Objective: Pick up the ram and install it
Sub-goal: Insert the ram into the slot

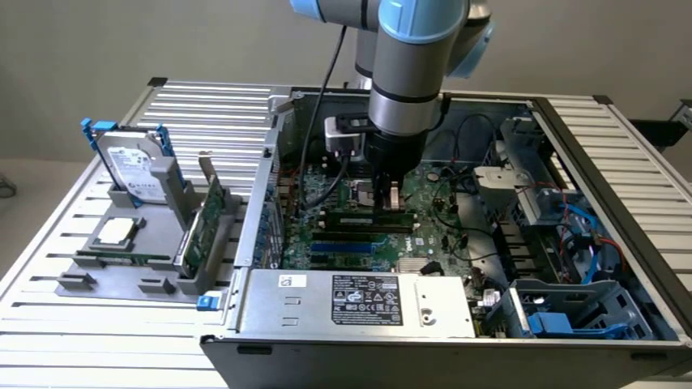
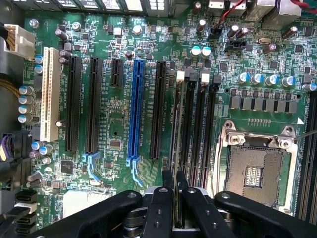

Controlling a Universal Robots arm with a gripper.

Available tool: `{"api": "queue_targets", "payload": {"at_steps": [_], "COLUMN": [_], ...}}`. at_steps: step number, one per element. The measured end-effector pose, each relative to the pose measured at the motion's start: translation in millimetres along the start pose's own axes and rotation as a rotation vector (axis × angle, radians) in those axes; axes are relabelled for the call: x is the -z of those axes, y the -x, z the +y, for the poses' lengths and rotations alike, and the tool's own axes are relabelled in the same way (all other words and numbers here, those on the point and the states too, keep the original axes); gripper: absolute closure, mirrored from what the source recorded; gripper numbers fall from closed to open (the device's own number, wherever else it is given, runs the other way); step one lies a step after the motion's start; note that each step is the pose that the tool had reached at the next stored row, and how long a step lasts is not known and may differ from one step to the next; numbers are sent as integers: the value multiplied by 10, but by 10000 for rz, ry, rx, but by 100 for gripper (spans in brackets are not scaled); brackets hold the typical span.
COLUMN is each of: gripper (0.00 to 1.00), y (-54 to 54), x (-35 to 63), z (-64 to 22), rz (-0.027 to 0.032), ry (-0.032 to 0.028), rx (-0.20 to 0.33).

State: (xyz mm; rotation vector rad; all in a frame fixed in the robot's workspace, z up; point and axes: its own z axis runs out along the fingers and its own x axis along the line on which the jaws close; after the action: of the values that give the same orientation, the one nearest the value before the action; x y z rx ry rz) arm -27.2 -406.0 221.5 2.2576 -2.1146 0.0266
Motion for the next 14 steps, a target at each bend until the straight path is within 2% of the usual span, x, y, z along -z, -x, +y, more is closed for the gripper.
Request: {"api": "queue_targets", "payload": {"at_steps": [14], "gripper": [86], "y": [1], "x": [-30], "z": [-5], "rz": [1], "ry": [8], "rx": [102]}}
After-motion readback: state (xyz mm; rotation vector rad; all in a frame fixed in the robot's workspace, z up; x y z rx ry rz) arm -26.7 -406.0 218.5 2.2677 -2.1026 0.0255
